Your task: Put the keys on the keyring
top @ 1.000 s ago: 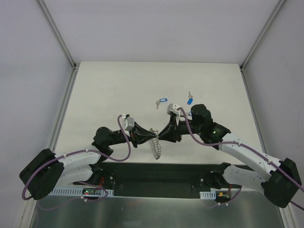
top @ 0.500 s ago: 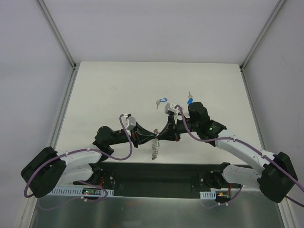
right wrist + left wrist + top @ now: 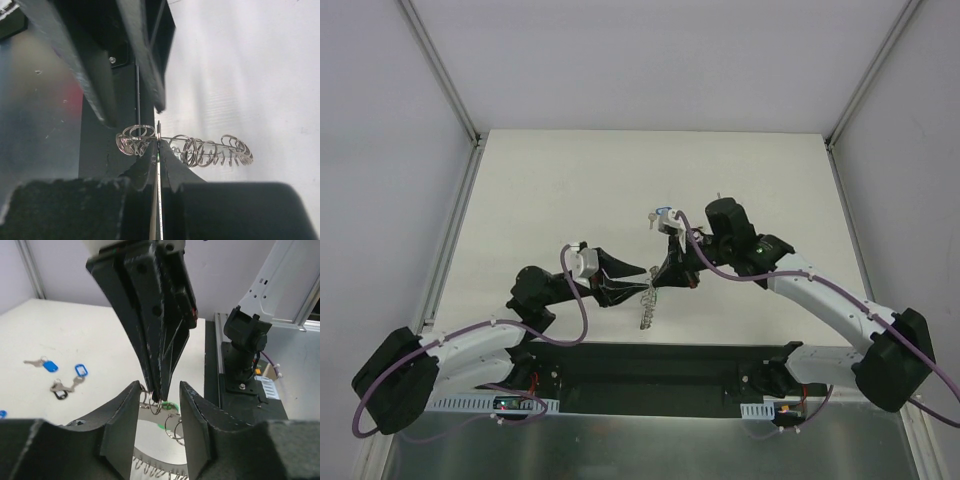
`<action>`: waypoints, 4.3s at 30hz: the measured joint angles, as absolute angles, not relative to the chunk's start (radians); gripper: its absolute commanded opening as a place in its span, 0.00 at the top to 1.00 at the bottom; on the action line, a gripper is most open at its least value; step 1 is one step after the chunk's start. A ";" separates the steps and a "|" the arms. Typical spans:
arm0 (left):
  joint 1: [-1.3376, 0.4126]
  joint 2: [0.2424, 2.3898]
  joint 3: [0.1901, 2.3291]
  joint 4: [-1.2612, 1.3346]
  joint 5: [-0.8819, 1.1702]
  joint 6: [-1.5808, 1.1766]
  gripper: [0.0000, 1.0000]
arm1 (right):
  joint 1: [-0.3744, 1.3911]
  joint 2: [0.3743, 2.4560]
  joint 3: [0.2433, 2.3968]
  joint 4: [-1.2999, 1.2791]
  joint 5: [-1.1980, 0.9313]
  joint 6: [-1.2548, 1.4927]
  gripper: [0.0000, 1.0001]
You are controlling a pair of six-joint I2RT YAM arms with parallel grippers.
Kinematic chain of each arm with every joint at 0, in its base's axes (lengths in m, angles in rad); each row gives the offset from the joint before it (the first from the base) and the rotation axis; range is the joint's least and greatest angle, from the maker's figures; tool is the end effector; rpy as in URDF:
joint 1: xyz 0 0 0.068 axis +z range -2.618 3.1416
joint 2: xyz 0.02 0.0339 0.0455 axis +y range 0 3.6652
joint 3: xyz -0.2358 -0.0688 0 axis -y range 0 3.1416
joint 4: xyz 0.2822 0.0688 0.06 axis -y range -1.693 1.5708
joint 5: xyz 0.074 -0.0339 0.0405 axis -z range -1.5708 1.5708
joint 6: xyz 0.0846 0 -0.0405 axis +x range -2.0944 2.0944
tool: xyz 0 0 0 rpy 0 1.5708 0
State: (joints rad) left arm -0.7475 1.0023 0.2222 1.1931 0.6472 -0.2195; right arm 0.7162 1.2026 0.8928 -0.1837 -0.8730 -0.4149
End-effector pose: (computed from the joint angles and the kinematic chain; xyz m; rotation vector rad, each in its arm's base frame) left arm 0.1600 -0.2179 0.2132 0.9014 0.9910 -1.2016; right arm 0.2103 0.2690 0.2438 -1.5142 1.3643 1.0816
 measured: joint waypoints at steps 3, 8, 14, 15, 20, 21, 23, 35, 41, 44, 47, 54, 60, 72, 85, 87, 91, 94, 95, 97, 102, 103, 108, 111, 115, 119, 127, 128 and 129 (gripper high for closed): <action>-0.748 0.919 0.263 1.075 0.651 -0.160 0.56 | 0.723 1.233 0.957 -0.286 -0.840 -0.482 0.99; -0.748 0.886 0.406 0.801 0.693 -0.060 0.55 | 0.762 1.283 1.051 -0.469 -0.746 -0.592 0.99; -0.748 0.944 0.507 0.564 0.736 0.011 0.59 | 0.796 1.293 1.098 -0.586 -0.654 -0.676 0.99; -0.748 0.953 0.517 0.534 0.741 0.019 0.59 | 0.796 1.293 1.103 -0.600 -0.643 -0.686 0.99; -0.748 0.997 0.538 0.456 0.771 0.047 0.65 | 0.798 1.293 1.110 -0.635 -0.610 -0.719 0.99; -0.748 1.008 0.542 0.451 0.778 0.047 0.66 | 0.799 1.293 1.110 -0.637 -0.608 -0.720 0.99; -0.751 1.038 0.552 0.441 0.787 0.046 0.66 | 0.803 1.293 1.110 -0.637 -0.605 -0.725 0.99; -0.793 1.103 0.576 0.444 0.801 0.039 0.67 | 0.814 1.238 1.082 -0.629 -0.606 -0.727 0.99; -0.798 1.122 0.582 0.449 0.759 0.039 0.75 | 0.815 1.236 1.082 -0.625 -0.612 -0.727 0.99; -0.799 1.124 0.582 0.451 0.747 0.037 0.83 | 0.815 1.236 1.082 -0.625 -0.615 -0.727 0.99; -0.800 1.127 0.583 0.451 0.748 0.036 0.97 | 0.815 1.236 1.082 -0.623 -0.614 -0.728 0.99; -0.802 1.147 0.587 0.461 0.759 0.034 1.00 | 0.810 1.236 1.082 -0.623 -0.607 -0.735 0.86; -0.806 1.132 0.556 0.521 0.729 0.018 1.00 | 0.810 1.191 1.037 -0.562 -0.593 -0.687 0.69; -0.806 1.092 0.376 0.866 0.603 -0.120 1.00 | 0.798 0.820 0.715 -0.219 -0.432 -0.453 0.69; -0.806 1.090 0.345 1.028 0.643 -0.151 1.00 | 0.756 0.794 0.591 0.022 -0.463 -0.306 0.67; -0.806 1.080 0.345 1.016 0.651 -0.141 1.00 | 0.740 0.794 0.591 0.046 -0.490 -0.292 0.67; -0.806 1.053 0.345 0.991 0.670 -0.122 1.00 | 0.720 0.797 0.591 0.080 -0.558 -0.273 0.67; -0.806 1.050 0.345 0.989 0.677 -0.114 1.00 | 0.714 0.805 0.591 0.089 -0.608 -0.269 0.67; -0.806 1.050 0.345 0.989 0.677 -0.112 1.00 | 0.714 0.808 0.591 0.092 -0.621 -0.269 0.67; -0.806 1.050 0.345 0.989 0.677 -0.109 1.00 | 0.712 0.813 0.591 0.094 -0.646 -0.268 0.67; -0.806 1.050 0.347 0.986 0.680 -0.097 1.00 | 0.707 0.824 0.591 0.095 -0.691 -0.268 0.71; -0.806 1.050 0.348 0.984 0.681 -0.096 1.00 | 0.706 0.828 0.591 0.096 -0.698 -0.268 0.71; -0.806 1.048 0.363 0.981 0.700 -0.091 1.00 | 0.702 0.852 0.591 0.101 -0.716 -0.269 0.73; -0.806 1.047 0.366 0.980 0.708 -0.090 1.00 | 0.698 0.859 0.591 0.102 -0.724 -0.269 0.75; -0.806 1.046 0.367 0.980 0.725 -0.090 1.00 | 0.689 0.862 0.591 0.117 -0.739 -0.269 0.78; -0.806 1.044 0.367 0.981 0.730 -0.090 1.00 | 0.685 0.863 0.591 0.133 -0.768 -0.268 0.78; -0.806 1.042 0.367 0.981 0.733 -0.090 1.00 | 0.684 0.865 0.591 0.147 -0.822 -0.265 0.99; -0.806 1.042 0.367 0.982 0.734 -0.090 1.00 | 0.684 0.865 0.591 0.147 -0.825 -0.264 0.99; -0.806 1.042 0.367 0.982 0.734 -0.090 1.00 | 0.684 0.867 0.591 0.147 -0.827 -0.263 0.99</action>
State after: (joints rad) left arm -0.8062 1.0424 0.3668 0.9825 0.7338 -0.0898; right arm 0.6838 0.8665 0.5907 0.1467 -0.8272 -0.2634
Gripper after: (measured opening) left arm 0.006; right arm 0.020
